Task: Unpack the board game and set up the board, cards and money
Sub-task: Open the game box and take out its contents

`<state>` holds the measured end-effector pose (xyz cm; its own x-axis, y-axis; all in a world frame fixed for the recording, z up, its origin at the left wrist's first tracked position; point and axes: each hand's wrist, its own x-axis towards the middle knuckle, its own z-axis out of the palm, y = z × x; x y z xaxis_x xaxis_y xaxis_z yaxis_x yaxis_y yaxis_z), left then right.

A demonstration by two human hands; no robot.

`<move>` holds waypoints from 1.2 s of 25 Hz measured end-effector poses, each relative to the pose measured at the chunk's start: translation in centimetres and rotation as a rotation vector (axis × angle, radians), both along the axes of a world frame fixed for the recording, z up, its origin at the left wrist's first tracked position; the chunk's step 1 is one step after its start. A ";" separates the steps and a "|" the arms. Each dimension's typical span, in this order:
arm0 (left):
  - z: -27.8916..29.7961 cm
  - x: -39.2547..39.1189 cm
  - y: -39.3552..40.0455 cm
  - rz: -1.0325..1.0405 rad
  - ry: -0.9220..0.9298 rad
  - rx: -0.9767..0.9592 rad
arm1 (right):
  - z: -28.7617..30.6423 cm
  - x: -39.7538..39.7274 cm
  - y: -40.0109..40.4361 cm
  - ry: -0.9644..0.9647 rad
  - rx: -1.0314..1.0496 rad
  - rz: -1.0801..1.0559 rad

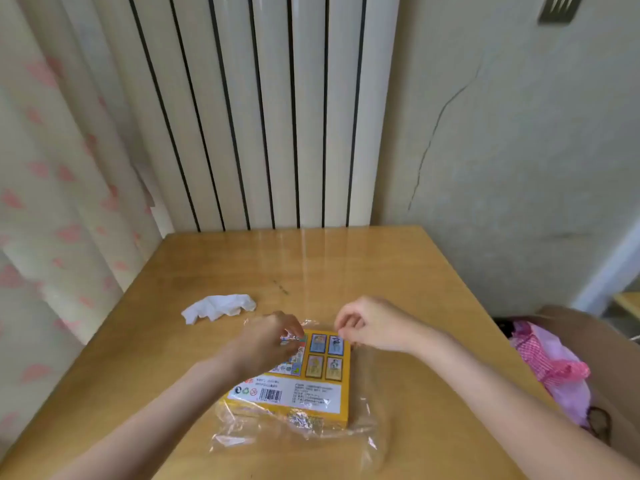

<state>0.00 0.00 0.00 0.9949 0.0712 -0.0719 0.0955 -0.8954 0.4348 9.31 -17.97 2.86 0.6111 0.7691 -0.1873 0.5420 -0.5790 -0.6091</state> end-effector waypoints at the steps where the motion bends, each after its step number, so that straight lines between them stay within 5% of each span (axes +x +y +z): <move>1: -1.3 0.2 0.2 0.020 -0.006 0.039 | -1.5 0.0 0.2 -0.048 -0.034 0.005; 7: -6.4 -1.1 -0.2 0.128 -0.066 0.107 | -7.1 -1.5 -2.5 -0.440 -0.095 -0.216; 10: -7.5 -3.4 -0.4 0.487 -0.024 0.102 | -8.2 -4.3 -4.4 -0.124 0.029 -0.537; 13: -8.5 -4.7 0.0 0.676 -0.025 -0.247 | -9.6 -6.0 -3.8 0.256 0.260 -0.595; 20: -6.5 -9.3 1.8 0.789 -0.020 -0.946 | -8.6 -6.2 -3.3 0.312 0.563 -0.457; 27: -4.0 -10.7 3.4 0.771 -0.025 -1.056 | -5.3 -6.7 -1.1 0.255 0.562 -0.416; 30: -3.6 -11.7 4.8 0.792 -0.026 -1.077 | -2.2 -5.6 -0.2 0.486 0.872 -0.569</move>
